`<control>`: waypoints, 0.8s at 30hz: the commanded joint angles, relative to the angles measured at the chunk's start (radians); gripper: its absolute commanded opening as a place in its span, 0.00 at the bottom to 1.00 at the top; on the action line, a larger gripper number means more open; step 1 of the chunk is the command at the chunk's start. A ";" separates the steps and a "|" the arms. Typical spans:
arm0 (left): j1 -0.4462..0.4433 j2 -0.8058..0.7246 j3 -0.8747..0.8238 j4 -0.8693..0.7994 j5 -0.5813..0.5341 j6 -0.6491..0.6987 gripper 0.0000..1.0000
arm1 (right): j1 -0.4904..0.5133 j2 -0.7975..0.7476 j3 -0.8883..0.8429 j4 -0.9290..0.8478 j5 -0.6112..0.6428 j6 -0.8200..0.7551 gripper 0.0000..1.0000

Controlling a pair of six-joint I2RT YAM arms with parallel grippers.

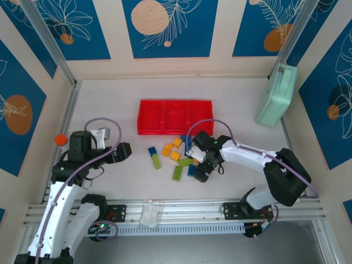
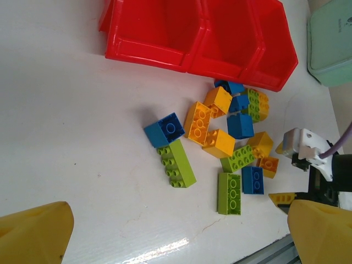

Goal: Sort the legos into containers by color

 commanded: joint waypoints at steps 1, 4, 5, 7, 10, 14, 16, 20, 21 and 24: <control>-0.008 -0.011 -0.008 0.017 0.004 0.023 0.99 | -0.006 0.017 -0.010 0.047 -0.006 0.010 0.94; -0.008 -0.017 -0.010 0.018 0.000 0.022 0.99 | -0.010 0.031 -0.013 0.051 0.020 -0.002 0.93; -0.008 -0.019 -0.010 0.019 -0.001 0.022 0.99 | -0.010 0.036 -0.012 0.049 0.029 -0.007 0.92; -0.009 -0.022 -0.011 0.020 0.000 0.022 0.99 | -0.010 0.049 -0.007 0.044 0.055 -0.001 0.91; -0.009 -0.025 -0.023 0.045 0.047 0.025 0.98 | -0.007 0.065 -0.006 0.033 0.066 -0.002 0.89; -0.008 -0.027 -0.030 0.060 0.077 0.030 0.93 | 0.004 0.089 -0.009 0.033 0.086 -0.007 0.82; -0.008 -0.030 -0.030 0.060 0.075 0.029 0.93 | 0.009 0.097 -0.007 0.040 0.088 -0.007 0.78; -0.009 -0.033 -0.031 0.061 0.080 0.030 0.90 | 0.020 0.108 -0.003 0.034 0.096 0.016 0.58; -0.008 -0.035 -0.031 0.061 0.082 0.029 0.90 | 0.025 0.106 -0.006 0.035 0.102 0.016 0.53; -0.009 -0.037 -0.031 0.063 0.080 0.030 0.90 | 0.036 0.097 -0.006 0.022 0.111 0.016 0.43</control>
